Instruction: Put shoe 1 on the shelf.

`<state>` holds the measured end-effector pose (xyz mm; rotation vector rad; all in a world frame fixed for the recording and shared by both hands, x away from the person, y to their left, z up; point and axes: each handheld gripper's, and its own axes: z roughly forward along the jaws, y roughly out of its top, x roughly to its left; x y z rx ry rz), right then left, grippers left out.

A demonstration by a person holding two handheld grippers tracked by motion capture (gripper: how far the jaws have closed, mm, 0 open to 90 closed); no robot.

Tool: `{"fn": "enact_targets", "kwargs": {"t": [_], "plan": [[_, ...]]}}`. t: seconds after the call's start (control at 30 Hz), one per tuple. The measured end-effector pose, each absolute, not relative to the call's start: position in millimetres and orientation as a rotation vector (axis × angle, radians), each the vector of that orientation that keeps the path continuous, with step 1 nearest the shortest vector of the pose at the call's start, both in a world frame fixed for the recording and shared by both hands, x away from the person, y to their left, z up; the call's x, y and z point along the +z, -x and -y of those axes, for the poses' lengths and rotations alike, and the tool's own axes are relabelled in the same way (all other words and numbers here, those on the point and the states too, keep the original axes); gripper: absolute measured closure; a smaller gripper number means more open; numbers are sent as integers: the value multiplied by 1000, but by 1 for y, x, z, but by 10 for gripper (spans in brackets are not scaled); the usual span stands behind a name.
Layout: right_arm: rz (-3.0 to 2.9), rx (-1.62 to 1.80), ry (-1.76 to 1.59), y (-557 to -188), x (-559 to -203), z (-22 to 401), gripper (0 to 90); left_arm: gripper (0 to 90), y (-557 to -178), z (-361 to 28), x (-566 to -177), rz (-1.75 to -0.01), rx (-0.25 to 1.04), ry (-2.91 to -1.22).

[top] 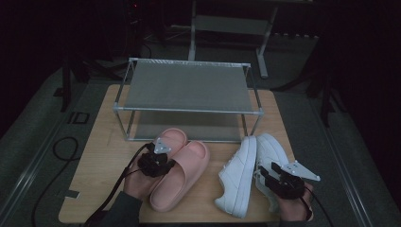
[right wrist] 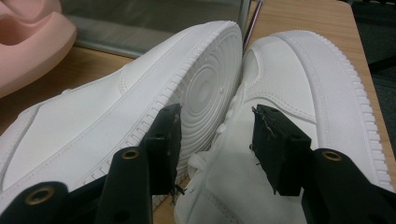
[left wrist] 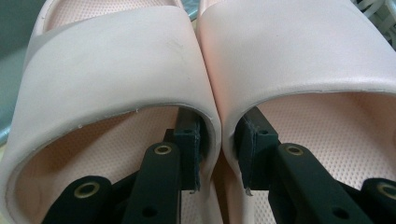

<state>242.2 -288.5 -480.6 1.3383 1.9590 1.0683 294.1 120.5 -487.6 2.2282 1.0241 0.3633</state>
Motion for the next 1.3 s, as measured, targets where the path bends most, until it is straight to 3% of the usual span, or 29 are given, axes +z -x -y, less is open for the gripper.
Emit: {"fn": "enact_targets", "kwargs": {"t": [1.3], "plan": [[-1967,1065,-1336,-243,-482,287,516,717,-340,-127,-488,-918,410,-2268]]}}
